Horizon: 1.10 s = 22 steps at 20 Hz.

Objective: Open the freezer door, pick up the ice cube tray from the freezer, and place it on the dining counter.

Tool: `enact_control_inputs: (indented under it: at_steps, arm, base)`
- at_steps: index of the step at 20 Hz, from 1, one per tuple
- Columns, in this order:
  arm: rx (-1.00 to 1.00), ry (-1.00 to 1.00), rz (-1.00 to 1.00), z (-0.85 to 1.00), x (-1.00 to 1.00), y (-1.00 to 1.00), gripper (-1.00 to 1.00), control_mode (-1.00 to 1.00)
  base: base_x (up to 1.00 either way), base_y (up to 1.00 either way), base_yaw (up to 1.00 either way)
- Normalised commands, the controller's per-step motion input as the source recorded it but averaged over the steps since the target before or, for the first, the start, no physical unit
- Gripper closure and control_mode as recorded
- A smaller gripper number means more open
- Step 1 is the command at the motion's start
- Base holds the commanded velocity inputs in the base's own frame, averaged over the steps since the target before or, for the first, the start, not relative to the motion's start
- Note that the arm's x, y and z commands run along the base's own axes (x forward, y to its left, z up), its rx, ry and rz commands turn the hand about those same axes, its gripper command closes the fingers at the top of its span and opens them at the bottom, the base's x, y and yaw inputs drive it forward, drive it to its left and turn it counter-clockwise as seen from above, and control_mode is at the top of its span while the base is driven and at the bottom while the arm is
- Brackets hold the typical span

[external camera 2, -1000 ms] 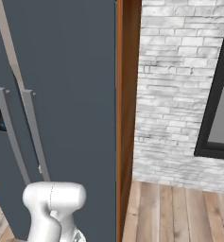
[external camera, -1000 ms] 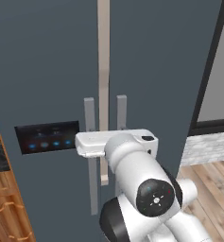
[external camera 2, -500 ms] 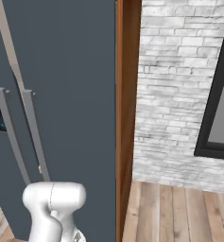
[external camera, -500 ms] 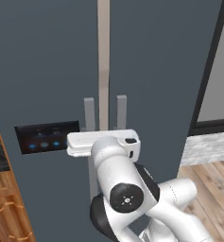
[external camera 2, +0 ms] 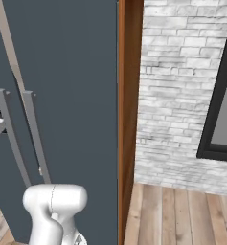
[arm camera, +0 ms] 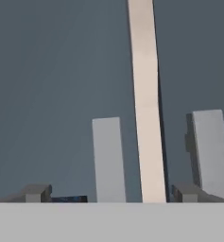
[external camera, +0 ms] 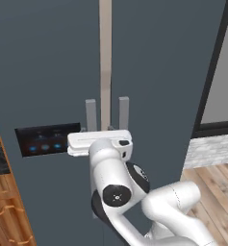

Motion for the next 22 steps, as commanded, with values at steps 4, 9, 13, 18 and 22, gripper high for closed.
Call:
enact_control_inputs:
  at_steps: [4,9,13,18,22]
  arm:
    - [0.00,-0.03,0.00,-0.26,0.49,0.00,-1.00,-1.00]
    - [0.00,-0.01,0.00,-0.23,0.48,0.04,-1.00,-1.00]
    - [0.00,0.00,0.00,-0.17,0.40,0.09,-1.00,-1.00]
    - [0.00,0.00,0.00,-0.10,0.31,0.19,-1.00,-1.00]
    - [0.00,0.00,0.00,0.00,0.29,0.18,-1.00,-1.00]
  base:
    - [0.00,0.00,0.00]
    - [0.00,0.00,0.00]
    - [0.00,0.00,0.00]
    - [0.00,0.00,0.00]
    - [0.00,0.00,0.00]
